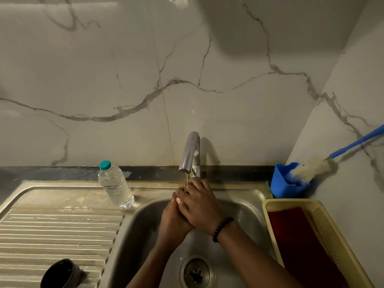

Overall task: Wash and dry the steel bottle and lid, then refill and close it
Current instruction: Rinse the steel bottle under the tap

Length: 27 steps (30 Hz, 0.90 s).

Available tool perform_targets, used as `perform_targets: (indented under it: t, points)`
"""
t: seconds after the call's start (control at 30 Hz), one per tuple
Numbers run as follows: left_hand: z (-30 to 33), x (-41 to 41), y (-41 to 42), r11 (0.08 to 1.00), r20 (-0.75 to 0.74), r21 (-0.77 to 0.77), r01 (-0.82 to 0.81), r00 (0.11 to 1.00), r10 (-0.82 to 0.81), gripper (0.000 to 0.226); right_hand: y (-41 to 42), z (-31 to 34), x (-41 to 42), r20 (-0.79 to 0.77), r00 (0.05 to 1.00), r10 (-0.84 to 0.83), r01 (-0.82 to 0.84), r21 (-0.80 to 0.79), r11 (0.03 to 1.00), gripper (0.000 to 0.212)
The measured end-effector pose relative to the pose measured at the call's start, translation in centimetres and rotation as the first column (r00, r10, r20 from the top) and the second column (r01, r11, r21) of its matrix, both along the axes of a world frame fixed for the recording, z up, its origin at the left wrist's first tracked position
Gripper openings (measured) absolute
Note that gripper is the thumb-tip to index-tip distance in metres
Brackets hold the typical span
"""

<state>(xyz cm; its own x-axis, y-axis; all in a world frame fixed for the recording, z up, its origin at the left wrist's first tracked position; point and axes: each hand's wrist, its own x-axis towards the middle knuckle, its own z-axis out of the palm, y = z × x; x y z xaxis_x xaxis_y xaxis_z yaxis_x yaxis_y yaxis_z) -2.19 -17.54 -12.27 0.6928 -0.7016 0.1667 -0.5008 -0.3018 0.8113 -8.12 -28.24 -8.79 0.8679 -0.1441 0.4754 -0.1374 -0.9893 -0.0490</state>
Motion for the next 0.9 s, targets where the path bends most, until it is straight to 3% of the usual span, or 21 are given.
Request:
perform_targets:
  t: [0.13, 0.27, 0.4, 0.47, 0.57, 0.67, 0.77, 0.83, 0.9]
  points:
    - [0.6, -0.4, 0.0, 0.995, -0.201, -0.061, -0.073, 0.978, 0.059, 0.049, -0.1, 0.2, 0.9, 0.009, 0.996, 0.091, -0.089, -0.120, 0.989, 0.034]
    - [1.4, 0.4, 0.1, 0.989, -0.449, -0.126, -0.078, 0.893, 0.013, 0.061, 0.2, -0.5, 0.3, 0.047, 0.995, 0.092, -0.086, -0.110, 0.990, 0.045]
    - [2.0, 0.8, 0.7, 0.986, -0.431, -0.138, 0.093, 0.891, -0.144, 0.034, -0.6, 1.0, 0.3, -0.005, 0.966, 0.260, -0.259, -0.097, 0.961, 0.032]
    - [1.8, 1.2, 0.8, 0.987, -0.413, -0.117, 0.111, 0.898, -0.150, 0.045, -1.2, 1.7, 0.9, -0.080, 0.961, 0.263, -0.269, -0.081, 0.960, 0.029]
    - [1.8, 1.7, 0.4, 0.994, -0.293, -0.063, 0.093, 0.950, -0.107, 0.068, -1.0, 3.2, 1.4, -0.215, 0.973, 0.089, -0.033, 0.254, 0.967, 0.036]
    - [1.4, 1.8, 0.1, 0.994, -0.264, -0.106, 0.005, 0.964, -0.033, 0.079, 0.1, 4.1, 1.8, -0.307, 0.934, -0.180, 0.328, 0.544, 0.773, 0.051]
    - [0.8, 1.6, 0.1, 0.993, -0.218, -0.110, -0.045, 0.976, 0.020, 0.077, 1.0, 4.0, 1.9, -0.414, 0.859, -0.302, 0.506, 0.593, 0.626, 0.072]
    - [0.7, 1.3, 0.1, 0.993, -0.207, -0.103, -0.057, 0.978, 0.034, 0.074, 1.5, 3.7, 1.6, -0.450, 0.824, -0.343, 0.558, 0.543, 0.627, 0.080]
    - [0.5, 1.2, 0.2, 0.992, -0.237, -0.112, -0.063, 0.971, 0.035, 0.071, 1.6, 3.5, 1.1, -0.386, 0.846, -0.367, 0.528, 0.517, 0.674, 0.078]
